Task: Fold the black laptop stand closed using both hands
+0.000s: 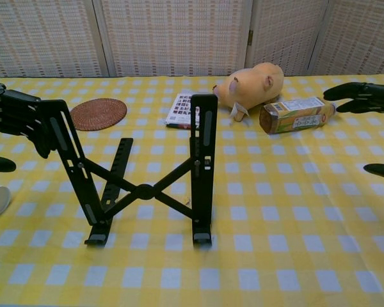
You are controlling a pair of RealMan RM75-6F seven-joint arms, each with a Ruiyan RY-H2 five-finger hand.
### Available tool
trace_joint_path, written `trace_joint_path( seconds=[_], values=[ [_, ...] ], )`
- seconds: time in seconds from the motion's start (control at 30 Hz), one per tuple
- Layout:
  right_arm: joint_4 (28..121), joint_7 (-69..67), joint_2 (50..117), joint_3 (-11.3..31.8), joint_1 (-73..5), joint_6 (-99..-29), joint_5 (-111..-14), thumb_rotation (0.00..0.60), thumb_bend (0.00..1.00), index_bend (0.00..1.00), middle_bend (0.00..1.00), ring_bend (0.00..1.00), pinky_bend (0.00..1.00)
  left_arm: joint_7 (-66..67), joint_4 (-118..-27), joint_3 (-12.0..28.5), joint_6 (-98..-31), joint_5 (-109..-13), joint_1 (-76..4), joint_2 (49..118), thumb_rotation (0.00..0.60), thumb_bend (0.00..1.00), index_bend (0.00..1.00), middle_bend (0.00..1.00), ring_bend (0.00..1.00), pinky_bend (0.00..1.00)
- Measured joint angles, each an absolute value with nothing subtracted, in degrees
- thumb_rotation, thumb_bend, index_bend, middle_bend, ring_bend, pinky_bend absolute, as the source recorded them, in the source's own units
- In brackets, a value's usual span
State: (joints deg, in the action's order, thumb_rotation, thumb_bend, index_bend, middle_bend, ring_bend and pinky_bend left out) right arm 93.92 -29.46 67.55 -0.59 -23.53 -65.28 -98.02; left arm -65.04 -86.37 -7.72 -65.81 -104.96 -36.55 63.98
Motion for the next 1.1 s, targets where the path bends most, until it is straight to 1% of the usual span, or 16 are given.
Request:
trace_joint_path(
  seconds=[0.23, 0.37, 0.47, 0.57, 0.73, 0.93, 1.1],
  values=[
    [93.59, -45.54, 71.12, -0.9, -32.53, -59.48, -101.76, 0.6, 0.34, 0.0, 0.09, 0.1, 0.0, -64.56, -86.92, -9.38, -67.49, -105.99, -36.36, 63.46, 0.6, 0.21, 0.47, 0.47, 0.43, 0.39],
    [91.07, -53.66, 75.83, -0.34, -38.49, -56.92, -102.64, 0.6, 0.33, 0.0, 0.09, 0.1, 0.0, -64.32, -87.05, -10.15, -67.95, -106.36, -36.54, 63.37, 0.6, 0.21, 0.48, 0.47, 0.43, 0.4],
    [88.12, -56.71, 79.27, 0.23, -41.12, -56.17, -102.48, 0.6, 0.33, 0.0, 0.09, 0.11, 0.0, -64.1, -87.09, -10.63, -68.51, -106.56, -36.56, 63.28, 0.6, 0.21, 0.5, 0.47, 0.44, 0.4],
    [85.85, -58.63, 81.76, 0.72, -42.87, -55.9, -101.95, 0.6, 0.34, 0.0, 0.1, 0.12, 0.0, -63.7, -87.27, -11.01, -68.93, -106.66, -36.59, 63.11, 0.6, 0.21, 0.5, 0.48, 0.44, 0.41],
    [84.0, -62.4, 83.93, 0.65, -44.92, -55.76, -101.66, 0.6, 0.33, 0.0, 0.11, 0.14, 0.0, -63.15, -87.57, -11.38, -69.06, -106.28, -36.68, 63.01, 0.6, 0.21, 0.5, 0.48, 0.44, 0.41],
    [81.89, -67.47, 85.91, -0.55, -46.22, -57.21, -101.7, 0.6, 0.33, 0.0, 0.15, 0.17, 0.0, -62.81, -87.66, -11.57, -69.01, -105.49, -36.78, 63.2, 0.6, 0.21, 0.5, 0.48, 0.44, 0.41],
    [79.95, -71.69, 87.71, -1.96, -46.92, -58.39, -101.51, 0.6, 0.34, 0.0, 0.16, 0.19, 0.03, -62.5, -87.87, -11.6, -69.2, -105.25, -36.92, 63.22, 0.6, 0.21, 0.5, 0.48, 0.44, 0.41]
  ],
)
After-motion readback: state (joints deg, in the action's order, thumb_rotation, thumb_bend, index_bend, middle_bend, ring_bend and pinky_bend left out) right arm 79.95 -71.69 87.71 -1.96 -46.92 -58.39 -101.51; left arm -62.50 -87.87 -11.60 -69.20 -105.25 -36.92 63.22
